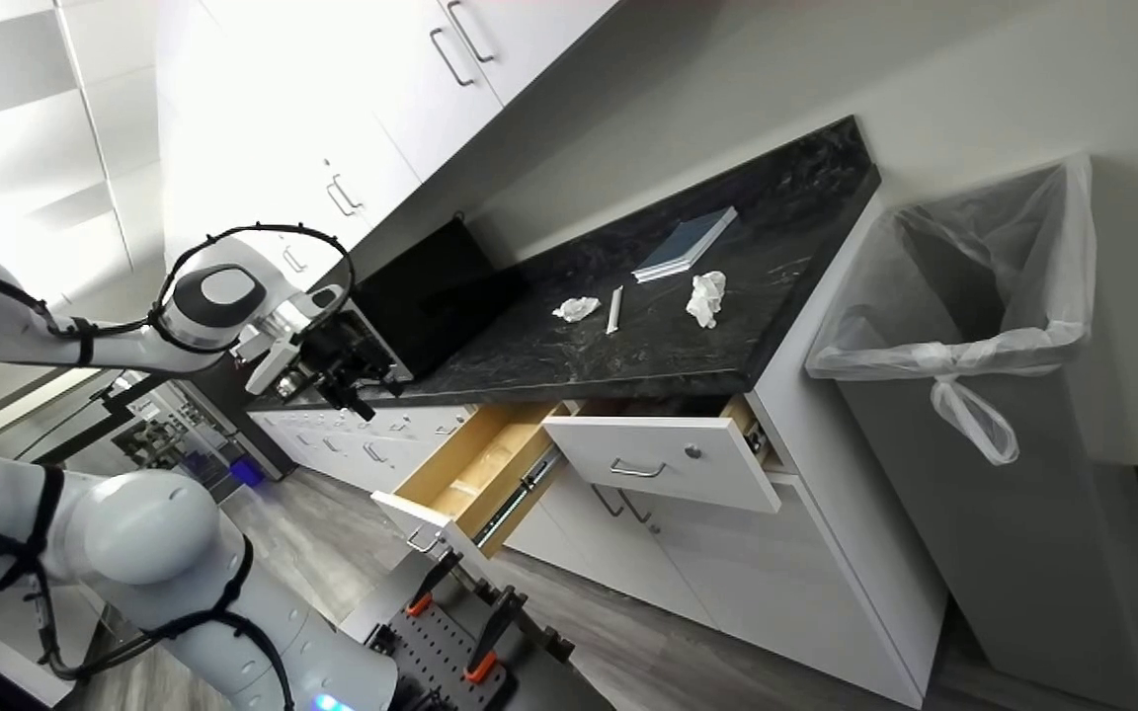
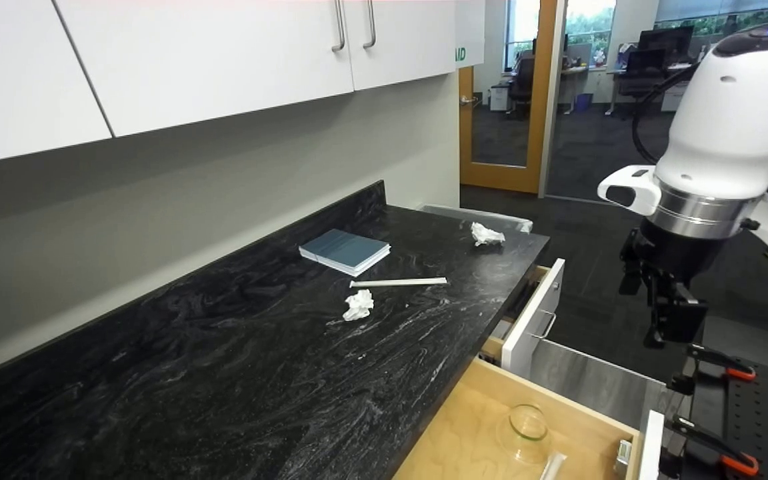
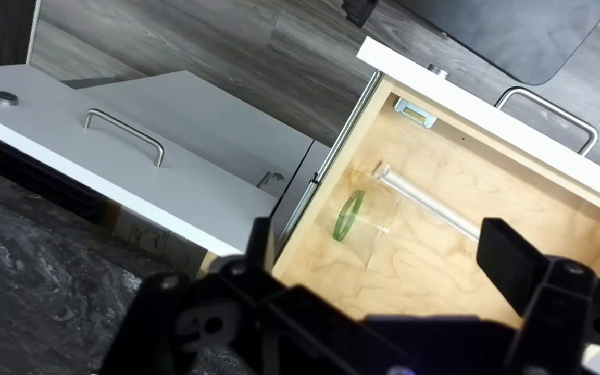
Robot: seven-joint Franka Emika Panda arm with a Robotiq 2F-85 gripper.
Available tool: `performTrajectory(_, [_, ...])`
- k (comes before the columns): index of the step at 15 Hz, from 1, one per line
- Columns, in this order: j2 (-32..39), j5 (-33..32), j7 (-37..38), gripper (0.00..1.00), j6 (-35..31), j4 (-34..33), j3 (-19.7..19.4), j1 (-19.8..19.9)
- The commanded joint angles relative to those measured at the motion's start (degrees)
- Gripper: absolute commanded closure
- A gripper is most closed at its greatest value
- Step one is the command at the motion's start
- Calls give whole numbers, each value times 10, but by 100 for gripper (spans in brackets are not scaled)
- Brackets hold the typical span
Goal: Pick up the plastic cup from the drawer, put it on the countertop and close the drawer.
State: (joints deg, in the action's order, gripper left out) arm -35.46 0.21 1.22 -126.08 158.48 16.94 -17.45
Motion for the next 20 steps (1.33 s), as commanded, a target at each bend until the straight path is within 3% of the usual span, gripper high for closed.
performTrajectory(1, [3, -4, 4, 0, 1, -1, -6, -6])
performTrajectory(5, [-2, -4, 0, 0, 1, 0, -20, -3])
performTrajectory(7, [32, -4, 26, 0, -58, -9, -1, -1])
performTrajectory(10, [114, -33, 102, 0, -151, -35, 71, 10])
performTrajectory(12, [175, -88, 186, 0, -186, -59, 134, 40])
performTrajectory(13, [204, -132, 242, 0, -194, -71, 176, 67])
performTrajectory(14, [216, -172, 290, 0, -188, -81, 233, 120])
performTrajectory(17, [281, -320, 445, 0, -133, -121, 330, 212])
performTrajectory(19, [346, -409, 508, 0, -106, -145, 355, 242])
performTrajectory(20, [275, -352, 464, 0, -140, -103, 333, 211])
